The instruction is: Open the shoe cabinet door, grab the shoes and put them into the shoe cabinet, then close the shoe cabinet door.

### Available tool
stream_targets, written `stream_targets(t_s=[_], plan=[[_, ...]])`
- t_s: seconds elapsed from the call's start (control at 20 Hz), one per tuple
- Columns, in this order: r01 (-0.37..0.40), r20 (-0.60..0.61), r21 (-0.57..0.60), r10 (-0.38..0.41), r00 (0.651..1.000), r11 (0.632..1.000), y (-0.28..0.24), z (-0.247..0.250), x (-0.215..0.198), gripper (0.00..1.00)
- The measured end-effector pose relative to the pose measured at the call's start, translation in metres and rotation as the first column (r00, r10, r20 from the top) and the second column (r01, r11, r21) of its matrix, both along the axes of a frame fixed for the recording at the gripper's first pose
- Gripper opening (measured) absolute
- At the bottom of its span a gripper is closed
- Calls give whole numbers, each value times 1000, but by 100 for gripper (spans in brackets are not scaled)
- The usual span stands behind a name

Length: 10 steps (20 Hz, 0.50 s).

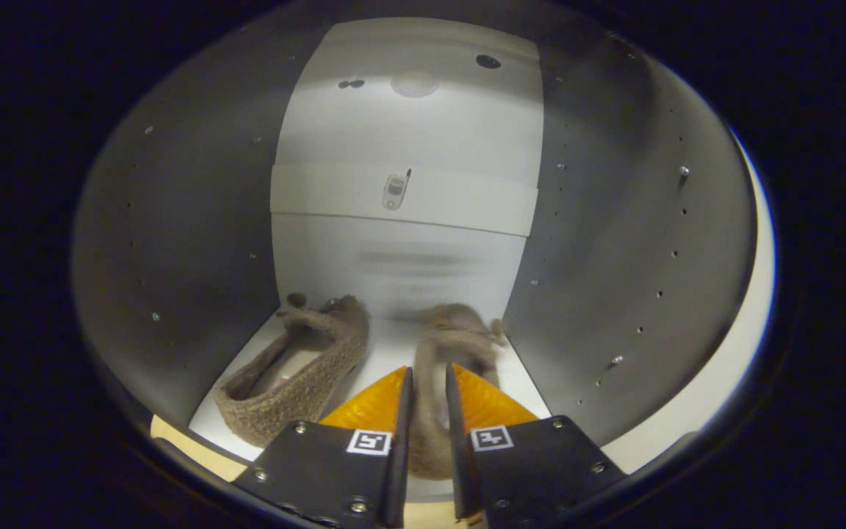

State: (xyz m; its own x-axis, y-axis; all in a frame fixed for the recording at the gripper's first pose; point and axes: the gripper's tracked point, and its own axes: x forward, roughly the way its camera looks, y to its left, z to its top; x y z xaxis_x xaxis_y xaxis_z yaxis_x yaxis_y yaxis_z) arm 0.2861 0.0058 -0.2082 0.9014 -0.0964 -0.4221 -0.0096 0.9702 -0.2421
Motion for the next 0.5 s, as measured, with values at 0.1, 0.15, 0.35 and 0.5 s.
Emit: stream_targets(t_s=[0.1, 0.15, 0.35, 0.5], plan=[[10, 1, -1, -10, 1000, 1000, -1, 2, -3, 23], [10, 3, 0, -10, 1000, 1000, -1, 5, -5, 23], [7, 41, 8, -7, 999, 1000, 6, 22, -20, 23], [6, 80, 20, -7, 997, 1000, 13, 41, -41, 23]])
